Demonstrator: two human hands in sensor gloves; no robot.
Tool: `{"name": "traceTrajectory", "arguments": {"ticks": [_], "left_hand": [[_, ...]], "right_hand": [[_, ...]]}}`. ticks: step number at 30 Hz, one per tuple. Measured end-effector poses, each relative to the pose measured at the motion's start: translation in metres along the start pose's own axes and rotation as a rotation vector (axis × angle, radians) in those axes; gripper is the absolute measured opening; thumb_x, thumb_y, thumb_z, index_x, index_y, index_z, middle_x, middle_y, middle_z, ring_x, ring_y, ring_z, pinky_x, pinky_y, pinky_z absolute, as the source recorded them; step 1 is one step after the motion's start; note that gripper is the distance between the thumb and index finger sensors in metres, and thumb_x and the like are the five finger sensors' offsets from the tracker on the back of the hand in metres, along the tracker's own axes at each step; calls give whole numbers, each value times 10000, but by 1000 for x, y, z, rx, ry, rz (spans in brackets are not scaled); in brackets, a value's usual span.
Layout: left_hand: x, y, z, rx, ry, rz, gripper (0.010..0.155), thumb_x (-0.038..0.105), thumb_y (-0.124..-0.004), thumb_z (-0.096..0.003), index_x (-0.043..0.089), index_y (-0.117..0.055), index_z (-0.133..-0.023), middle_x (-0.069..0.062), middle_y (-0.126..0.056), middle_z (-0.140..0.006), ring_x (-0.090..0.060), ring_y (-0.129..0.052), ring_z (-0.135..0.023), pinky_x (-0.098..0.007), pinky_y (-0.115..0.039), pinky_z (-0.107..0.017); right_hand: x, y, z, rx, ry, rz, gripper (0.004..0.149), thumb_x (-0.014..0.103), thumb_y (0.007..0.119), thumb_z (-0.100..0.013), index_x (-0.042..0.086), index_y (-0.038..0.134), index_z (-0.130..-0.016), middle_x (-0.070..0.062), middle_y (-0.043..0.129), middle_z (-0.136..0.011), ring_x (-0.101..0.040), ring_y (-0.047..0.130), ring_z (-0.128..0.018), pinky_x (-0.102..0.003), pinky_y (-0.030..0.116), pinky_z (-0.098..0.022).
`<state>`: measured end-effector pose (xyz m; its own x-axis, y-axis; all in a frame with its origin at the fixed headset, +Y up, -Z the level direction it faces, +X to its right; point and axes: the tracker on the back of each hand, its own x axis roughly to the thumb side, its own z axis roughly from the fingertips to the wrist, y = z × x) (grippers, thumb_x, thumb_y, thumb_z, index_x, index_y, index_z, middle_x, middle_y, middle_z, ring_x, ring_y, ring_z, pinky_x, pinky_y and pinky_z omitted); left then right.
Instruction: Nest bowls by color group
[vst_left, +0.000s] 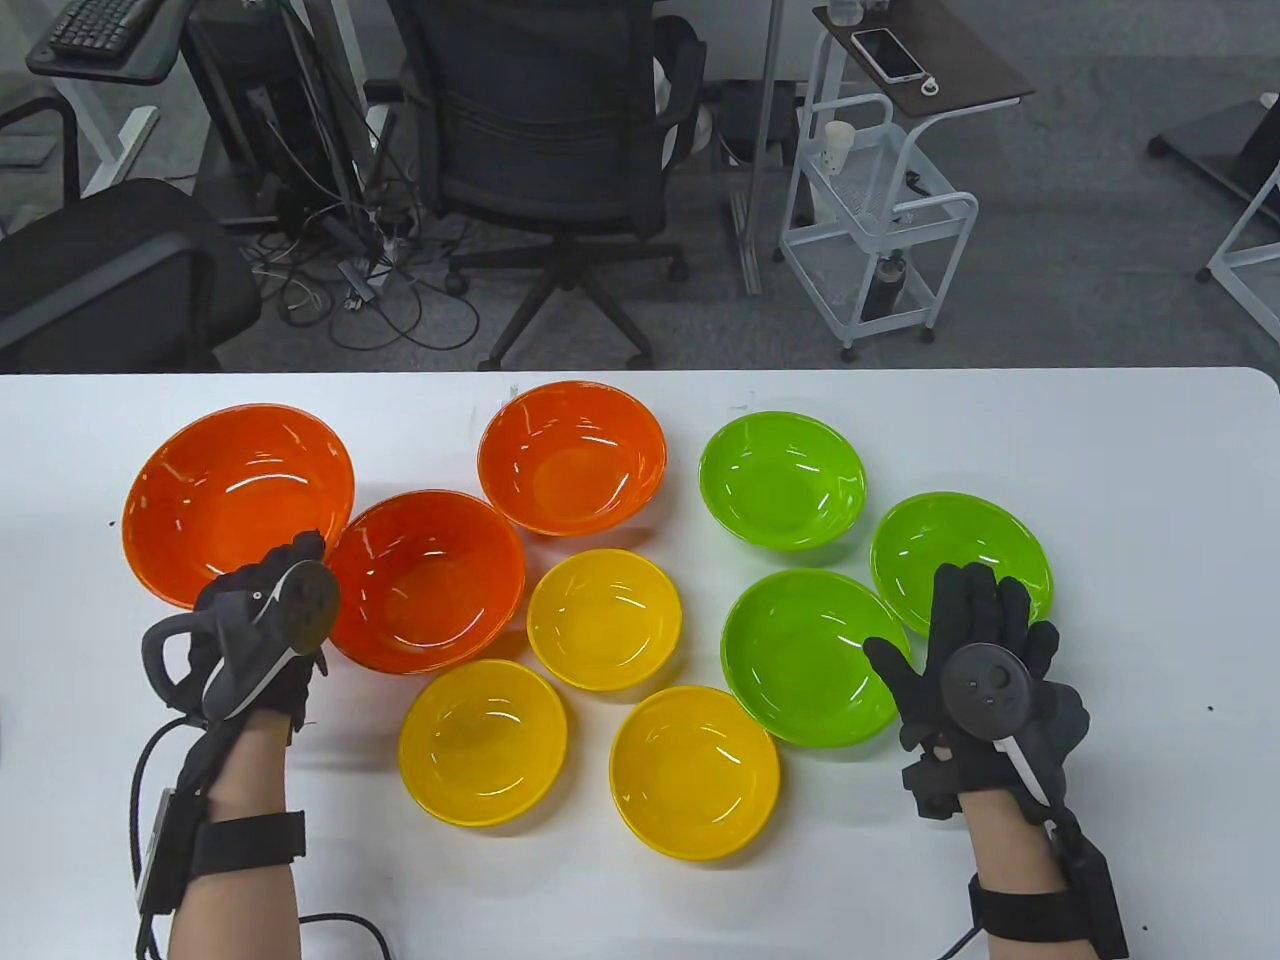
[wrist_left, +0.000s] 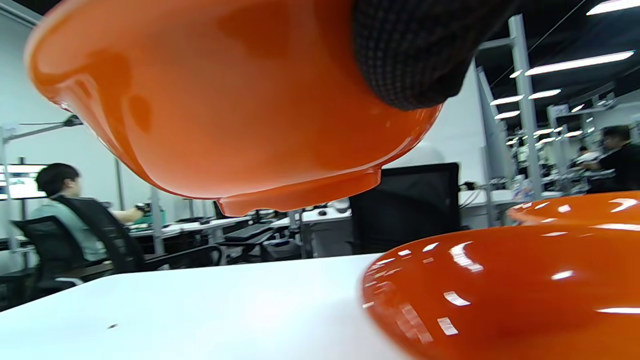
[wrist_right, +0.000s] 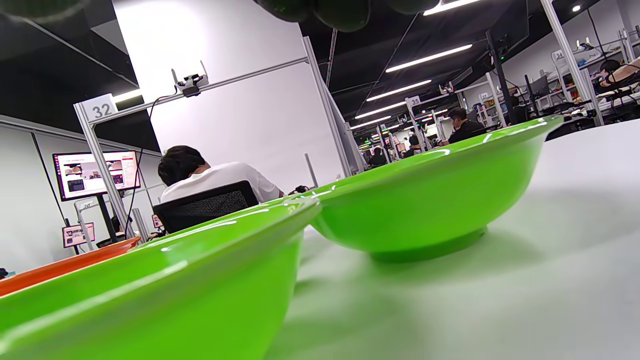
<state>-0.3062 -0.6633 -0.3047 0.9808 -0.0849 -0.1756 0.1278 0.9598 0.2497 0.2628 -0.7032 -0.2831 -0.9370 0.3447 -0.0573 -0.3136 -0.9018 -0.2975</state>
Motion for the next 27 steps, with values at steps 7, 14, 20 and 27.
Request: {"name": "traceTrajectory", "arguments": {"ticks": [7, 14, 20, 27], "left_hand": [[51, -9, 22, -16, -140, 40, 483, 348, -818, -435, 369, -830, -918, 102, -1026, -850, -119, -1102, -729, -368, -846, -622], [84, -27, 33, -104, -228, -8, 484, 353, -805, -437, 373, -831, -920, 108, -1027, -856, -121, -1097, -747, -377, -840, -630], [91, -33, 34, -160, -245, -4, 486, 355, -795, -441, 372, -828, -926, 104, -1022, -867, -128, -1089, -763, -380, -835, -637], [93, -39, 31, -236, -260, 4, 497, 361, -778, -454, 368, -810, -950, 92, -1005, -898, -143, -1072, -797, -389, -820, -652]], "right_hand": [[0, 1, 0, 4, -2, 2, 935, 748, 576, -332, 206, 344, -1057, -111, 343, -1134, -508, 309, -1042, -711, 229, -656], [1, 1, 0, 4, -2, 4, 935, 748, 577, -331, 207, 345, -1057, -111, 343, -1135, -509, 307, -1042, -711, 226, -657], [1, 0, 0, 4, 4, 2, 935, 747, 578, -331, 207, 344, -1057, -110, 343, -1135, -509, 305, -1042, -711, 225, -657], [1, 0, -1, 1, 4, 3, 935, 746, 579, -332, 205, 346, -1058, -110, 344, -1135, -509, 306, -1042, -711, 224, -657]]}}
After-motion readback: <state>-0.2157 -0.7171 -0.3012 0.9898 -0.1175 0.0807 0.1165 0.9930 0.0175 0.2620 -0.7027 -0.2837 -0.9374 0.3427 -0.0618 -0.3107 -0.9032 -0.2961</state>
